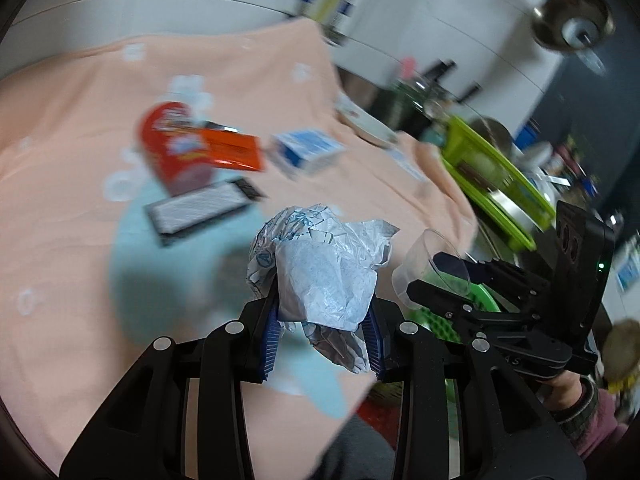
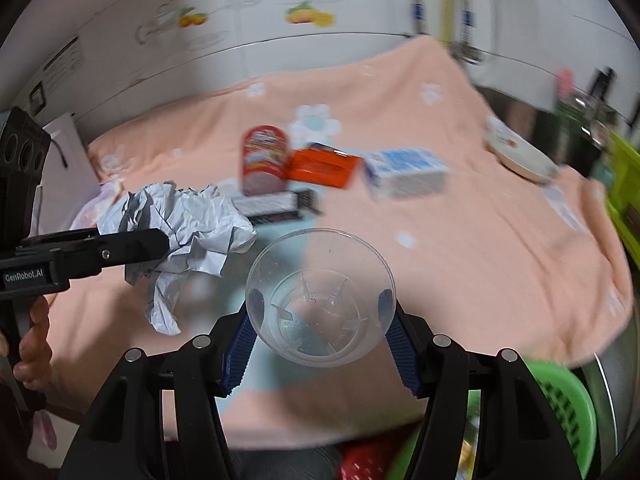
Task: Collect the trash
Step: 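Drop the clear cup into the basket with the right tool while the left tool drops the bag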
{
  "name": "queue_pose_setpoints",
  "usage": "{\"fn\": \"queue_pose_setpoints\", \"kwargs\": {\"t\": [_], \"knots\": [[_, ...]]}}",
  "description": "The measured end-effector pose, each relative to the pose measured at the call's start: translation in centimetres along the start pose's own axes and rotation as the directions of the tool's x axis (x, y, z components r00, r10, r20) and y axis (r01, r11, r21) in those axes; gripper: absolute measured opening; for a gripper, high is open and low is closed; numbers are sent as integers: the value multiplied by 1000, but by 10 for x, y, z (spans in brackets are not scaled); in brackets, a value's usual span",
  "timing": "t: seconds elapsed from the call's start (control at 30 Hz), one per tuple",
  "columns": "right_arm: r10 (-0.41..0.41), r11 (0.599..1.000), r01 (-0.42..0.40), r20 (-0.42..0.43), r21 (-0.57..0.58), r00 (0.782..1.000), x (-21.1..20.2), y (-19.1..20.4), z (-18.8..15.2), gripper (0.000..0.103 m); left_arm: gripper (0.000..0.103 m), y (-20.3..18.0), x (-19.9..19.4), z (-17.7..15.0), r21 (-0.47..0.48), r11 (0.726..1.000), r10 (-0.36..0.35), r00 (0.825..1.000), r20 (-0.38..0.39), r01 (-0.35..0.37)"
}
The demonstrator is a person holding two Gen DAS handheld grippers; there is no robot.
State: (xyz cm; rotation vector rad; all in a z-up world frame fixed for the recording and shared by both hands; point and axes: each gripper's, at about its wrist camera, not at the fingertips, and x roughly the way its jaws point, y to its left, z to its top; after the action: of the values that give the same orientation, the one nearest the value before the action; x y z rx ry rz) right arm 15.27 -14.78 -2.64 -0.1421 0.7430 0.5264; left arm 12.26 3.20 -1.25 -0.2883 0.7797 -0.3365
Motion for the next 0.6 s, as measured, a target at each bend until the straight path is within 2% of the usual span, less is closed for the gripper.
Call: {"fn": "queue_pose_setpoints", "kwargs": {"t": [0.17,0.37,0.6], "knots": [[-100,992,102,-19,79,995,-28,-48,-34,58,35,-46,30,-4,76,994,-71,996,-63,75],[-206,960,212,-52,182,977,-62,-99,-76,58,35,-96,63,-9,144,976,-144,980,-141,164],[-263,923,278,-90,266,961,-86,-137,-115,58,35,-142,93,-18,206,953,-176,959,-221,223]]}}
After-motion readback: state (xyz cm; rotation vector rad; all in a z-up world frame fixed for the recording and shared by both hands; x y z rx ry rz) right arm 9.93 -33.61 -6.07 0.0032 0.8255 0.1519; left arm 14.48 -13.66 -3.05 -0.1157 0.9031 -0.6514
